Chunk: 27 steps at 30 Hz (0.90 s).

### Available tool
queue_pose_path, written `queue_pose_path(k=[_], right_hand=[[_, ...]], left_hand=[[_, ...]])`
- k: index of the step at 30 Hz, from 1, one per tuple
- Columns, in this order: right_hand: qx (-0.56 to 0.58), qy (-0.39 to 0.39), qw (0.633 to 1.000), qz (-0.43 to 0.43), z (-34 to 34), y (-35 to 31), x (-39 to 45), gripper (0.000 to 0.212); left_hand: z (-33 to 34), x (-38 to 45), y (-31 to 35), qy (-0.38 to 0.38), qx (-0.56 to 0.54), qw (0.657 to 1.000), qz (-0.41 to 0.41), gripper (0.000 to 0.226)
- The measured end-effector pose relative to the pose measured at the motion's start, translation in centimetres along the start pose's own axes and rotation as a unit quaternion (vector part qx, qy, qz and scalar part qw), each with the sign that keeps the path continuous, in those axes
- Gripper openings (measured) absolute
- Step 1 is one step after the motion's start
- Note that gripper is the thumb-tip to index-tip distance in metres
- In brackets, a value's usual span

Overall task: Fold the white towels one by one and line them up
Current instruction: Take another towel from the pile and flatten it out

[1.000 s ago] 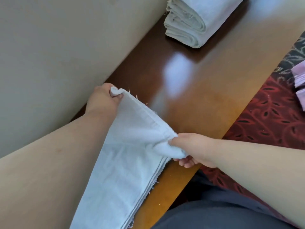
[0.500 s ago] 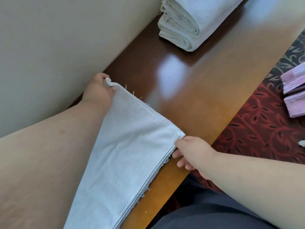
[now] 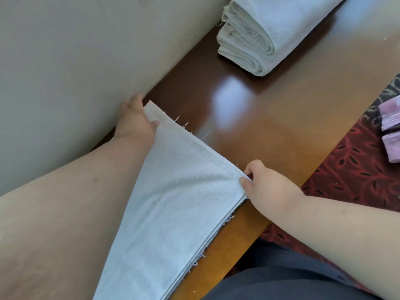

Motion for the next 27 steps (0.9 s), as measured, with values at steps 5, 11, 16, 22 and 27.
queue_pose_path(k=[5, 11, 16, 22, 27], right_hand=[[-0.061, 0.055, 0.994, -0.078, -1.1, -1.5, 0.5, 0.017], [-0.183, -0.008, 0.881, -0.437, 1.5, -7.1, 0.0, 0.039], [-0.364, -0.145, 0.799, -0.456, 4.0, -3.4, 0.0, 0.079], [-0.324, -0.100, 0.837, -0.430, 1.1, -9.7, 0.8, 0.060], [-0.295, -0.076, 0.845, -0.439, 3.2, -14.8, 1.7, 0.053]], left_hand=[[0.2, -4.5, 0.4, 0.067, -0.028, 0.997, -0.008, 0.055], [3.0, -12.1, 1.7, -0.003, 0.076, 0.996, 0.037, 0.036], [5.7, -13.5, -0.1, -0.175, 0.206, 0.959, 0.082, 0.066], [3.2, -12.4, 1.1, -0.235, 0.145, 0.959, 0.060, 0.077], [-0.8, -17.4, -3.1, -0.114, 0.105, 0.983, -0.096, 0.074]])
Point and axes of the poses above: each hand's wrist, its own x-axis towards the middle knuckle, its own z-axis out of the palm, y = z × x, the point moved 3 cm from there along x, towards the middle knuckle, and after that the axes turned 6 degrees about y, right-handed, at the moved point
